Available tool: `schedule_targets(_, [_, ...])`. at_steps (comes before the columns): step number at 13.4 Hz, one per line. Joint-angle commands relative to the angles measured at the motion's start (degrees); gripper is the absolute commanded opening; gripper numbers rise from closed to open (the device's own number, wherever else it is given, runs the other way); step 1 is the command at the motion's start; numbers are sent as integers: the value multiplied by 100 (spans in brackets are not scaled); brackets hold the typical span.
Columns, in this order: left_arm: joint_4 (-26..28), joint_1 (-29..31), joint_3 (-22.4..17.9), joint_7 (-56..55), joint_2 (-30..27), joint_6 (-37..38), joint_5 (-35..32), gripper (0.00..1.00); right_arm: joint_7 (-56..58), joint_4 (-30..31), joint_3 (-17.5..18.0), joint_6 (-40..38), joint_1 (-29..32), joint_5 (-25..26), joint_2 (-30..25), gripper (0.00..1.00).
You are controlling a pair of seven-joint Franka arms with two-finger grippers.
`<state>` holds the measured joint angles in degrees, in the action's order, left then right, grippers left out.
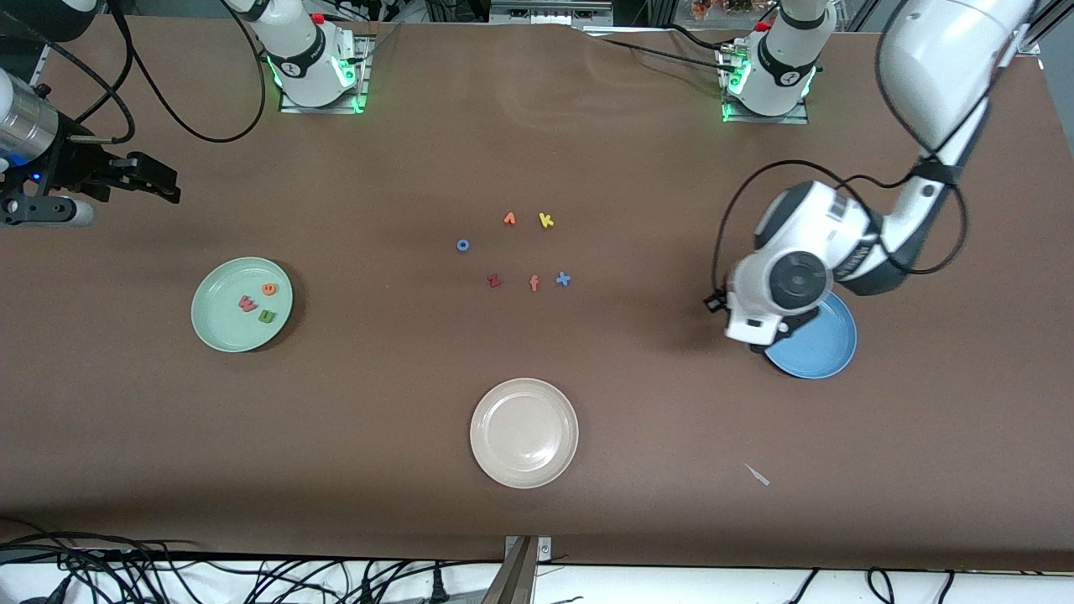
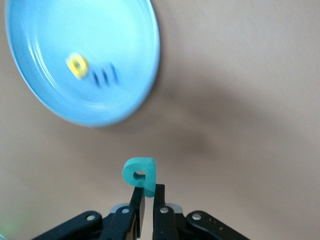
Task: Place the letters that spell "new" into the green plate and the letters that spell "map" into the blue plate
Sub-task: 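Carry the teal q with the left gripper over the blue plate, then lower the q onto the blue plate and open the left gripper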
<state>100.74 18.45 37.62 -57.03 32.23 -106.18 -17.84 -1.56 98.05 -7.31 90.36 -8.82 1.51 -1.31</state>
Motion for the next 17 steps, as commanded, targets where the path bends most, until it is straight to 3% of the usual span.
schedule_targets(1, [-37, 658, 61, 1218, -7, 80, -53, 0, -11, -120, -7, -63, -14, 8, 26, 100])
schedule_targets(6, [-28, 1458, 8, 2265, 660, -394, -141, 0, -73, -120, -7, -63, -14, 16, 26, 100])
schedule_targets(8, [-28, 1547, -70, 2486, 758, -500, -141, 7, -99, -120, 2, -63, -14, 16, 26, 100])
schedule_targets(9, [-28, 1539, -97, 2539, 759, -501, -141, 33, -99, -120, 11, -63, -23, 16, 26, 100])
schedule_targets(10, [-37, 1539, -97, 2548, 750, -501, -141, 98, -108, -120, 63, -63, -23, 16, 26, 100])
schedule_targets(14, [-116, 1504, -1, 2592, 514, -282, -141, 100, -590, -120, 230, -89, -23, 16, 17, 100])
schedule_targets(17, [-588, 1539, 516, 2610, 153, 594, -71, 100, -741, -120, 327, -89, -23, 16, 8, 100])
